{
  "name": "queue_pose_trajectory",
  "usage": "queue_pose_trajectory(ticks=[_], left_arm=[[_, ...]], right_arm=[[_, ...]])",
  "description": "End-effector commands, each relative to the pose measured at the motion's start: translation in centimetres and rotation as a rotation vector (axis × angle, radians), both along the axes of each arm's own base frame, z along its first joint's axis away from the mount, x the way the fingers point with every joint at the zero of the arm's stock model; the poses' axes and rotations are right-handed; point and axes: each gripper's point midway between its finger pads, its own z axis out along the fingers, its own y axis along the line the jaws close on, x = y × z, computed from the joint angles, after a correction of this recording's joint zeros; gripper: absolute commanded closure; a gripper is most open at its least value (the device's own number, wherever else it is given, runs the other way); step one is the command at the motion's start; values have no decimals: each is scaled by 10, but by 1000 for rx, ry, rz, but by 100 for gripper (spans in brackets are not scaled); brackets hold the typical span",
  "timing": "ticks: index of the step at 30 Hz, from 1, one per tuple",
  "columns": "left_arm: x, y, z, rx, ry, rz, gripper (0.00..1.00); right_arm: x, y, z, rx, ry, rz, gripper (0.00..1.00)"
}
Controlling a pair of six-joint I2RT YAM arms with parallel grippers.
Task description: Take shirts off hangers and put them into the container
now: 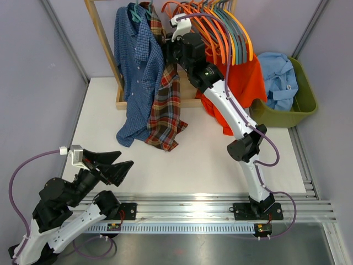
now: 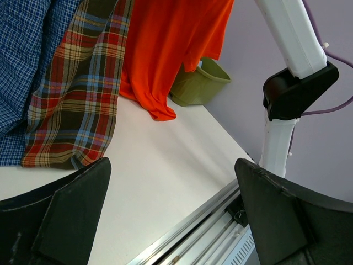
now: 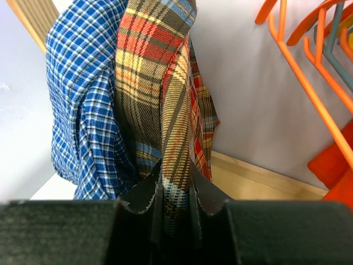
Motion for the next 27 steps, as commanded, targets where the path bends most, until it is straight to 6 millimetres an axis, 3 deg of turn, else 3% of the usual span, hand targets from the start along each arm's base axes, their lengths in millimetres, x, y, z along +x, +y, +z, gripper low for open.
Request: queue_pose_trajectory(ticks=[1,4,5,6,7,8,10,12,13,14,21,23,27], left_arm=[[-13,18,22,-87,-58,7,1],[-14,19,20,-94,-56,8,1],[-14,20,21,-98,-57,9,1],[-14,19,20,-98,-53,8,1],[-14,19,19,-100,-51,8,1],[-14,18,19,-95,-49,7,1],[-14,18,20,-101,-50,5,1],[-13,17,20,-96,-52,5,1],[-13,17,21,-100,-55,5,1],[-14,17,23,-102,-59,3,1],[-14,19,26,-102,-61,7,1],[-14,21,25,-103,-60,13,1],[-12,20,21,-100,-55,19,1]], right_arm=[[-3,1,18,34,-48,0,100],[-3,-8,26,36,-76,-37,100],[-3,-11,37,58,-106,-52,100],[-8,-23,56,59,-154,-80,100],[-4,-31,53,61,-157,-138,100],[-6,-40,77,110,-239,-174,100],[-12,-62,98,158,-318,-255,100],[-29,-87,143,268,-473,-325,100],[-26,-91,135,276,-488,-354,100],[-35,-100,154,324,-571,-377,100],[-35,-100,159,372,-631,-381,100],[-44,-105,163,418,-652,-371,100],[-64,-116,151,453,-663,-348,100]])
